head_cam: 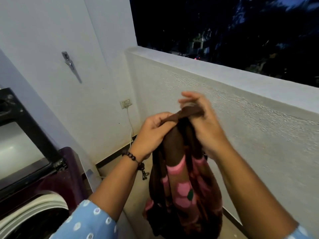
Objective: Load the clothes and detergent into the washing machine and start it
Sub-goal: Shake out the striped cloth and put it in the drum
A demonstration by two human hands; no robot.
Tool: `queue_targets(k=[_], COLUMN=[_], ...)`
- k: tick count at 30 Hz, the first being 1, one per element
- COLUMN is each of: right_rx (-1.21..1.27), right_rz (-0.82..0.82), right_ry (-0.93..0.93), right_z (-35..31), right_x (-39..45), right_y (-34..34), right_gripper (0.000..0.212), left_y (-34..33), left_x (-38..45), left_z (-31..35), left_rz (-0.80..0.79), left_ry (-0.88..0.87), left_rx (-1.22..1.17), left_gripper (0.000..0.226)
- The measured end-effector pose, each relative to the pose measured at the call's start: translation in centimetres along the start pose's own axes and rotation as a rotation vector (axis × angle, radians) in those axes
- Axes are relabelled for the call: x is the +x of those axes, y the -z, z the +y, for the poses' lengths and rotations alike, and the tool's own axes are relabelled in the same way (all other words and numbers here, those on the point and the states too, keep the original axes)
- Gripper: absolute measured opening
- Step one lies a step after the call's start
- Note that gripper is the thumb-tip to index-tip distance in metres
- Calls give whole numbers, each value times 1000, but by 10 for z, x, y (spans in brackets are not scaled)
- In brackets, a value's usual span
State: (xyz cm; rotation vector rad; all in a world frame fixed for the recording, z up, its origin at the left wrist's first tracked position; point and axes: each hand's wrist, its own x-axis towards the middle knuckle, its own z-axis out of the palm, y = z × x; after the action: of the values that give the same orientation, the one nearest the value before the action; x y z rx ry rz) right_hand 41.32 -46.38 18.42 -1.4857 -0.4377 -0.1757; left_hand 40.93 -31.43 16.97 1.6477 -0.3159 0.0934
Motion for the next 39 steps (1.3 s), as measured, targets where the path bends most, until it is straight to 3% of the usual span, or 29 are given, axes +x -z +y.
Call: queue_targets(k=[4,8,12,22,25,29,33,37,39], right_rx=[87,52,19,187,257,260,63,-86,-85], right_rz=[-161,-125,-73,83,149,169,84,-223,-285], right_ry=[-220,-171,-109,-19,43,53,-30,-102,-137], right_z=[27,22,9,-52,-67,-66,-35,-3,3], right_x=[-10,-2,6,17,17,17,17,5,3], right_y=[-10,2,7,22,30,38,29,8,3], right_gripper=[60,40,43,32,28,28,52,80,81], left_y=[-2,5,9,24,34,41,31,15,13], left_x=[8,1,-16,-47,-51,-30,0,15,17], left_z=[23,17,-15,-121,-128,-101,-40,11,17], left_rz=[4,-11,-23,-145,-102,65,17,-73,-48], left_ry=[-20,35,111,434,462,331,74,-113,-122], left_rx=[-4,-47,-124,237,203,119,136,131,145], left_gripper=[22,31,34,25,30,28,13,15,21])
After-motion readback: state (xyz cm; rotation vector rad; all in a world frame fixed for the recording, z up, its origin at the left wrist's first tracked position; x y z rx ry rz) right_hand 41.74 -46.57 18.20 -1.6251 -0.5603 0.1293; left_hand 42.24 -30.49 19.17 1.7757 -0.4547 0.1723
